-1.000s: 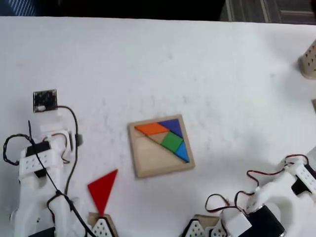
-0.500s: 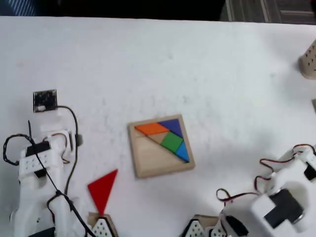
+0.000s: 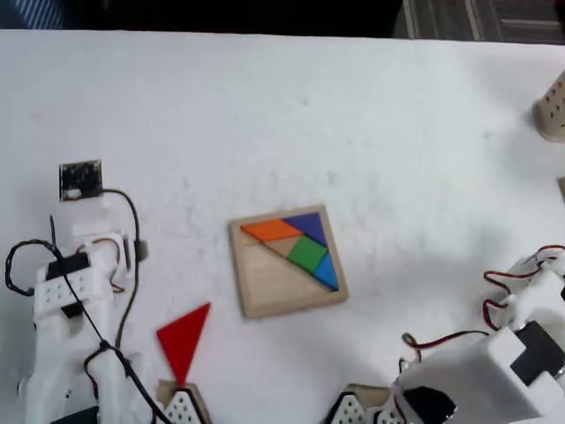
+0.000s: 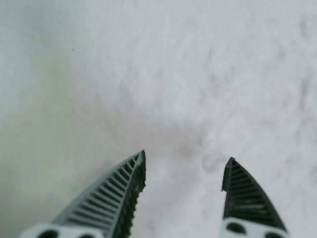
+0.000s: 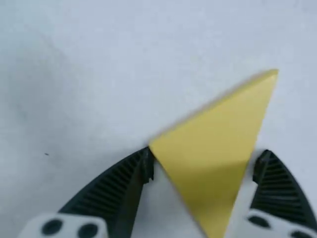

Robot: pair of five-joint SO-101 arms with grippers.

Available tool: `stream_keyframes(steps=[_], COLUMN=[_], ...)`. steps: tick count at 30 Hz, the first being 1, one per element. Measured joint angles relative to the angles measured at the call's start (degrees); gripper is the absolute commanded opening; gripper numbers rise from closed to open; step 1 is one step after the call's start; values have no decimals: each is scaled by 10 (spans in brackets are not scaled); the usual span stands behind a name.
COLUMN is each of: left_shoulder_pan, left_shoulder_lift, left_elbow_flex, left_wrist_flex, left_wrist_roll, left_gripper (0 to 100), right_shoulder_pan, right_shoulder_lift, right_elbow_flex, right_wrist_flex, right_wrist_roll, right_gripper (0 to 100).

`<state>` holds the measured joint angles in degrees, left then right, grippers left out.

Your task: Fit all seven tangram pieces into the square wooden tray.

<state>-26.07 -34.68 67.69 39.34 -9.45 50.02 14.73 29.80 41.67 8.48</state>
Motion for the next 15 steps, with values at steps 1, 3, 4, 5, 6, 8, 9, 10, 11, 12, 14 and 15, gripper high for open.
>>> stream_keyframes(steps=[1, 3, 4, 5, 6, 8, 9, 10, 11, 12, 14, 15], left_shoulder_pan=[0, 0, 0, 0, 0, 0, 0, 0, 0, 0, 0, 0], left_shoulder_lift=[0, 0, 0, 0, 0, 0, 0, 0, 0, 0, 0, 0], left_elbow_flex=[0, 0, 0, 0, 0, 0, 0, 0, 0, 0, 0, 0], left_wrist_flex=[0, 0, 0, 0, 0, 0, 0, 0, 0, 0, 0, 0], left_wrist_roll=[0, 0, 0, 0, 0, 0, 0, 0, 0, 0, 0, 0], left_gripper=[157, 157, 157, 157, 157, 157, 157, 157, 157, 157, 157, 157], right_shoulder_pan=[0, 0, 0, 0, 0, 4, 5, 6, 7, 8, 9, 9], right_shoulder_lift=[6, 18, 23, 27, 33, 40, 41, 41, 41, 42, 43, 43], right_elbow_flex=[-4, -15, -21, -26, -33, -43, -48, -53, -56, -60, -62, -62], right_wrist_flex=[0, 1, 1, 1, 1, 1, 1, 1, 1, 0, 0, 0], right_wrist_roll=[0, 1, 1, 1, 1, 1, 1, 1, 1, 0, 0, 0], right_gripper=[310, 276, 241, 202, 168, 115, 105, 105, 104, 103, 101, 101])
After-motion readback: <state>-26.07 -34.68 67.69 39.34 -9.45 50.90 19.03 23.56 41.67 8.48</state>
